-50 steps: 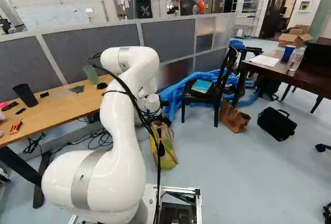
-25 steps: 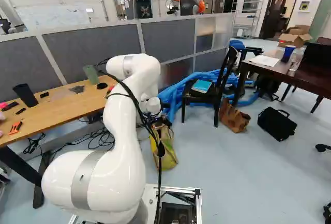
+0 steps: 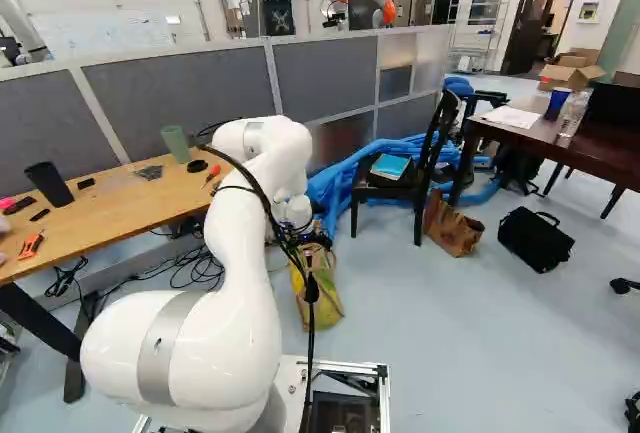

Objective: Pick up the bag on the ground and place it on the table

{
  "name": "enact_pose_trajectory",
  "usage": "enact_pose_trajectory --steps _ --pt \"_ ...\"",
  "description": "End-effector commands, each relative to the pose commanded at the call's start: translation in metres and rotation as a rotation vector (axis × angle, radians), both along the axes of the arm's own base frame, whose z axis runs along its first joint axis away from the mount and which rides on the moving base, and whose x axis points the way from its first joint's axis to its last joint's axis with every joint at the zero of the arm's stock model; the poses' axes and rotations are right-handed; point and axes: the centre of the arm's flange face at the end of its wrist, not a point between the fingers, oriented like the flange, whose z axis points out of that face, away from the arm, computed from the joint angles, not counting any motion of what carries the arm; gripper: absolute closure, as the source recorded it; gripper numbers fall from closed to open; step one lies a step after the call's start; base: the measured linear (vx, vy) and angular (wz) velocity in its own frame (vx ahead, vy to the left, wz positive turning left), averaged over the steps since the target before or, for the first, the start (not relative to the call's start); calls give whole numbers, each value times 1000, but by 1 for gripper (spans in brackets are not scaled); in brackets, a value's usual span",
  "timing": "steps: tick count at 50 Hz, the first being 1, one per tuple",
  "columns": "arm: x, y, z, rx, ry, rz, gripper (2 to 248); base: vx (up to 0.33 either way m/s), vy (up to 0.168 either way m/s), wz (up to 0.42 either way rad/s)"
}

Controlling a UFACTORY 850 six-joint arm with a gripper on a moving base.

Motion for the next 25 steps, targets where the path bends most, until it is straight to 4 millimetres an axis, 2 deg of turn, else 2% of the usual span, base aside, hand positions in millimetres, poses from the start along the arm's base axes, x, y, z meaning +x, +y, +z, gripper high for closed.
enact_pose_trajectory --steps 11,25 --pt "1 0 -17 -19 5 108 3 0 0 0" --pt "1 0 -38 -23 10 133 3 0 0 0"
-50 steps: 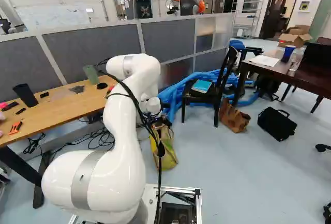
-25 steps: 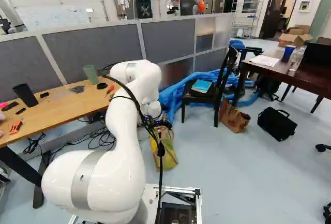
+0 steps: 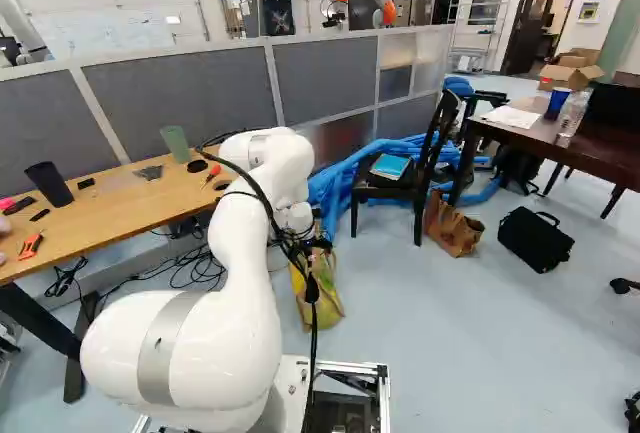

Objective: Pick up the bag on the ground and place it on the table

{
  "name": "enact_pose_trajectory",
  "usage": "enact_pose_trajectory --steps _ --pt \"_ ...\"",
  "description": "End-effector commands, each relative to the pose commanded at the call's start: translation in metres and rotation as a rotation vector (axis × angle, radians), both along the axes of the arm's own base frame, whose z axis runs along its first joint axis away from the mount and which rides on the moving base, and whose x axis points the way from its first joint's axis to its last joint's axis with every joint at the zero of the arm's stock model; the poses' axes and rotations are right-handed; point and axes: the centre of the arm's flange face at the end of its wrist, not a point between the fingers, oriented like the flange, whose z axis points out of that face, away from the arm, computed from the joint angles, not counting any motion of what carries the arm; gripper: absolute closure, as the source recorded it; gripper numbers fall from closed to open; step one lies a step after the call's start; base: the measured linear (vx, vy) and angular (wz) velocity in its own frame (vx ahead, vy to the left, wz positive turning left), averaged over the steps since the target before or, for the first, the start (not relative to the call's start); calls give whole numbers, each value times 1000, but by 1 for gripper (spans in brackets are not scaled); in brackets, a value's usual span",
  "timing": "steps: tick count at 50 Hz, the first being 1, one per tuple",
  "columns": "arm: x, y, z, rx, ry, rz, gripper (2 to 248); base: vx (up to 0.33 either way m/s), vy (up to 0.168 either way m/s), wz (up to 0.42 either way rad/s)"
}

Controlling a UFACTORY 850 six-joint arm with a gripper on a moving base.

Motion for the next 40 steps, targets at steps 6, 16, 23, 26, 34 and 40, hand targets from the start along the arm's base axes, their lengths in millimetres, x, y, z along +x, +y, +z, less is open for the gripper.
enact_pose_trajectory --steps 6,16,23,26,34,40 --pt "0 0 -9 0 2 0 3 0 0 0" --pt "0 0 -24 0 5 0 3 0 0 0" --pt "0 0 -35 0 6 0 3 0 0 0" --pt "0 0 -39 0 7 0 3 0 0 0" --pt "0 0 -52 0 8 0 3 0 0 0" --pt "0 0 -61 0 8 0 3 0 0 0"
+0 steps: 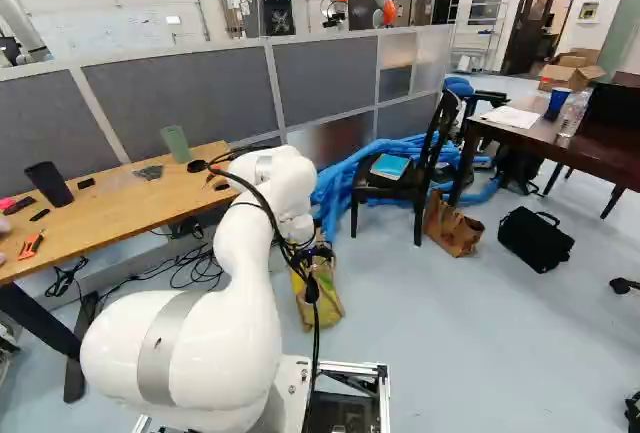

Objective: Pick up the bag on the ground and place it on the table

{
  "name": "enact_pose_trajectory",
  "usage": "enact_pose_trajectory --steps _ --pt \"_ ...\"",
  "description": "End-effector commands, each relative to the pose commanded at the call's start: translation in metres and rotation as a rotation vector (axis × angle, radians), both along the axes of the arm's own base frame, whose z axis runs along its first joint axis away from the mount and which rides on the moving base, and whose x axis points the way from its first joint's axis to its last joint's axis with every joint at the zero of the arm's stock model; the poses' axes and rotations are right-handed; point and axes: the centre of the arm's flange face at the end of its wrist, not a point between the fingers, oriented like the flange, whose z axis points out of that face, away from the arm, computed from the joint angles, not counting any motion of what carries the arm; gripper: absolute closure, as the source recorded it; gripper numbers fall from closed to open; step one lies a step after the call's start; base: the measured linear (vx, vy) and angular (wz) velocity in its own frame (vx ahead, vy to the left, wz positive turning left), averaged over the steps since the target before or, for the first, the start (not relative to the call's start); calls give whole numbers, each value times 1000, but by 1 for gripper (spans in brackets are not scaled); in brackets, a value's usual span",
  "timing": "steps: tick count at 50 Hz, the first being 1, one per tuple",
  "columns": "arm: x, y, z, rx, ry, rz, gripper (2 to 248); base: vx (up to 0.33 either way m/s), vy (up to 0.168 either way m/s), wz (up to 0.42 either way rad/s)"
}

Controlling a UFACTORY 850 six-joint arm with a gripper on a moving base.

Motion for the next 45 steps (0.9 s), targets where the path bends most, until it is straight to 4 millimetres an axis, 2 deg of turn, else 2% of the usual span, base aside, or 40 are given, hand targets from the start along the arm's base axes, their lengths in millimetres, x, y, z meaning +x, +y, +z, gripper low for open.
enact_pose_trajectory --steps 16,24,25,29,30,35,36,40,41,45 --pt "-1 0 -24 0 0 0 3 0 0 0" --pt "-1 0 -29 0 0 0 3 0 0 0" --pt "-1 0 -29 0 0 0 17 0 0 0" --pt "-1 0 -30 0 0 0 17 0 0 0" --pt "-1 0 -30 0 0 0 55 0 0 0" --pt "-1 0 -30 0 0 0 55 0 0 0" --pt "-1 0 -30 0 0 0 94 0 0 0" --pt "-1 0 -30 0 0 0 94 0 0 0" --pt "-1 0 -30 0 0 0 132 0 0 0" --pt "-1 0 -30 0 0 0 132 0 0 0"
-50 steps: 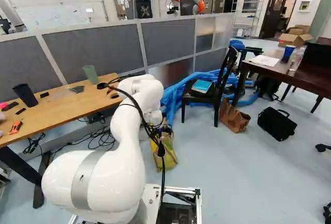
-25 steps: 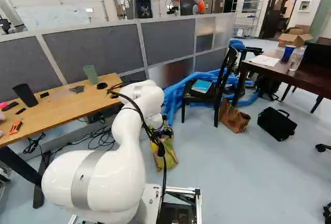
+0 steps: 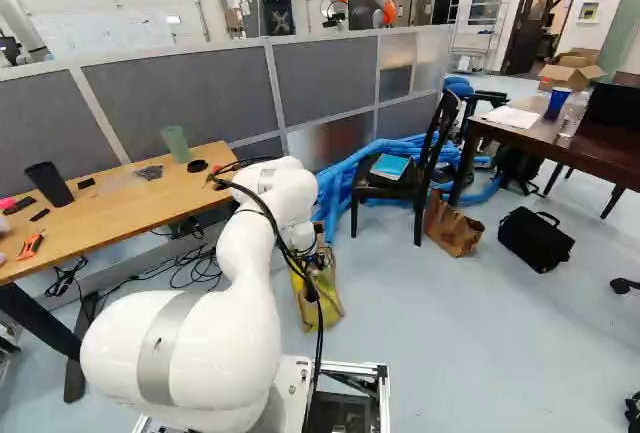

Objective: Pick up the bag on the ground and place it on the table

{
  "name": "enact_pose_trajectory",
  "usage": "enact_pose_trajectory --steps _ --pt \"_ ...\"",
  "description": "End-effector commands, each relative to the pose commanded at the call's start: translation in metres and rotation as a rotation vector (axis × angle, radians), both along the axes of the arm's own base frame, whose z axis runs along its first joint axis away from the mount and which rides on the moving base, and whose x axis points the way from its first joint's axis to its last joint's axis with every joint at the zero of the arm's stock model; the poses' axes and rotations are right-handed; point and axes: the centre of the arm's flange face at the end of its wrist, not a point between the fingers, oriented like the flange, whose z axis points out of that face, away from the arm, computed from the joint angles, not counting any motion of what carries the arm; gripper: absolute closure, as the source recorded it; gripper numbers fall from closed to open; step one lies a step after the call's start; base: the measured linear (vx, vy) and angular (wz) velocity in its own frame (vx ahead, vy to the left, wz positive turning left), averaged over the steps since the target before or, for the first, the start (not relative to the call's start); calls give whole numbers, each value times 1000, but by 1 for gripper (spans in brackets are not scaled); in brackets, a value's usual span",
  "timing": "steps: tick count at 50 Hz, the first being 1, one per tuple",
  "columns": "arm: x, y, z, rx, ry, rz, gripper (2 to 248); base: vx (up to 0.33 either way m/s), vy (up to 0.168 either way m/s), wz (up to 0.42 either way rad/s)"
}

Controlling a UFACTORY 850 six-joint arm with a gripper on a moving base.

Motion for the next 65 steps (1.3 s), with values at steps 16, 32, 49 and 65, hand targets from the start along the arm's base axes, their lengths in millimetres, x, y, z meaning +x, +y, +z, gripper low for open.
enact_pose_trajectory --steps 16,32,49,65 --pt "0 0 1 0 0 0 227 0 0 0" --pt "1 0 21 0 1 0 227 0 0 0" --pt "1 0 47 0 0 0 227 0 0 0" --pt "1 0 72 0 -4 0 227 0 0 0"
